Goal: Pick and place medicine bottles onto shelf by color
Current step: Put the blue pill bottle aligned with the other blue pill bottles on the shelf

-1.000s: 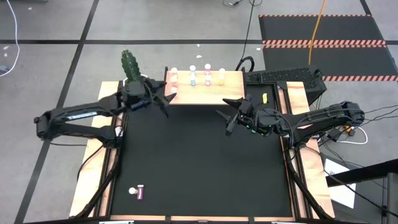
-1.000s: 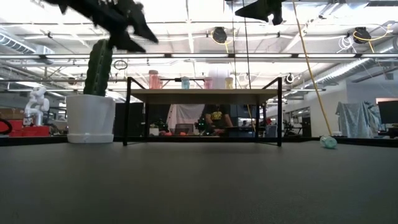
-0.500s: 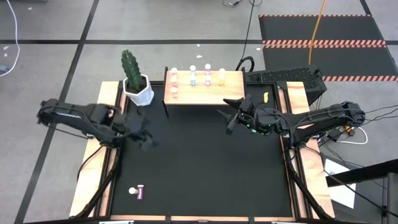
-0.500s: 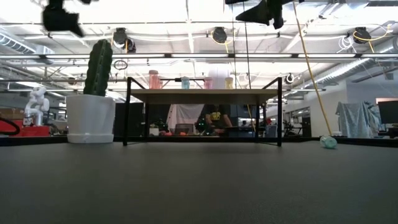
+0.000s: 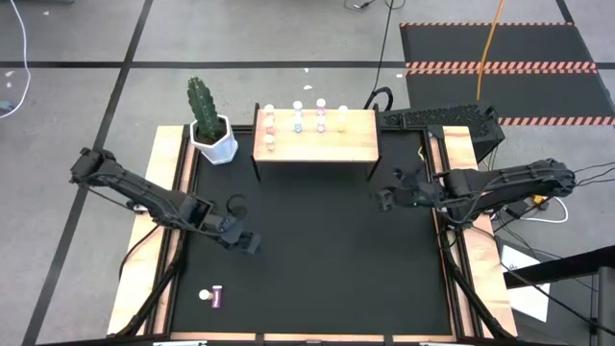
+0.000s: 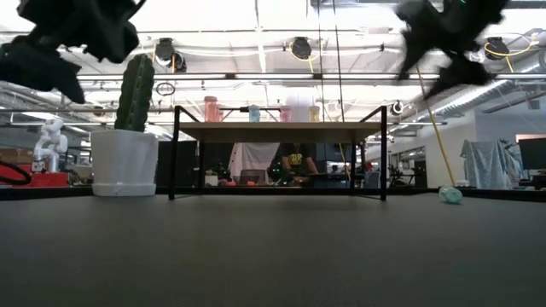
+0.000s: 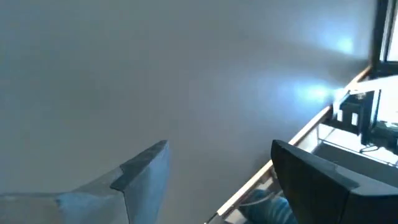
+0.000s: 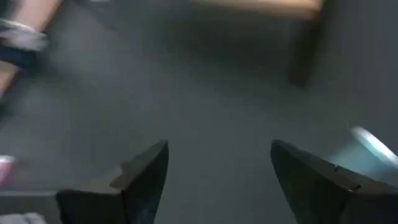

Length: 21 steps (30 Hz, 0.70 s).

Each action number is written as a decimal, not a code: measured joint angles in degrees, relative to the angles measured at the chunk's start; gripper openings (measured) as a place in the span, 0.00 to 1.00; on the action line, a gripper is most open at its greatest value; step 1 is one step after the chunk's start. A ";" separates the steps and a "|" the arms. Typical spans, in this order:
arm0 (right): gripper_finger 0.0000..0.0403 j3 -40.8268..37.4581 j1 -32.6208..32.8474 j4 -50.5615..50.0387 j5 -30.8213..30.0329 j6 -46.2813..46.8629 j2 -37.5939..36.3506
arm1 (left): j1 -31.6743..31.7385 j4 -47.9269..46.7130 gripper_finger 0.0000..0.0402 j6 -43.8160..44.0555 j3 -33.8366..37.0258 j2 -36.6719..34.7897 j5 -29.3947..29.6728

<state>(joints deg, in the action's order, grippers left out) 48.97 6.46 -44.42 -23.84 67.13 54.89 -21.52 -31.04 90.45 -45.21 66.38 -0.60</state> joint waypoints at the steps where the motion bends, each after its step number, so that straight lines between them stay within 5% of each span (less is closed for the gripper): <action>1: 0.68 0.00 0.24 -5.09 0.26 3.94 -0.16 | 0.00 1.18 0.69 -0.43 0.00 0.55 0.00; 7: 0.64 -2.18 -2.12 -25.67 2.14 19.24 0.67 | 0.58 5.48 0.69 -4.94 -0.05 2.51 2.99; 15: 0.60 -17.20 -11.30 1.34 15.07 18.48 2.52 | 5.24 4.21 0.69 -12.92 -0.04 2.62 5.39; 21: 0.56 -21.94 -16.20 5.24 11.94 21.72 6.73 | 8.57 4.19 0.69 -19.73 -0.04 2.62 1.92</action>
<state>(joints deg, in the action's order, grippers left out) 27.03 -9.74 -39.18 -11.90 88.85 61.62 -12.95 -26.85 70.72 -45.25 68.99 1.32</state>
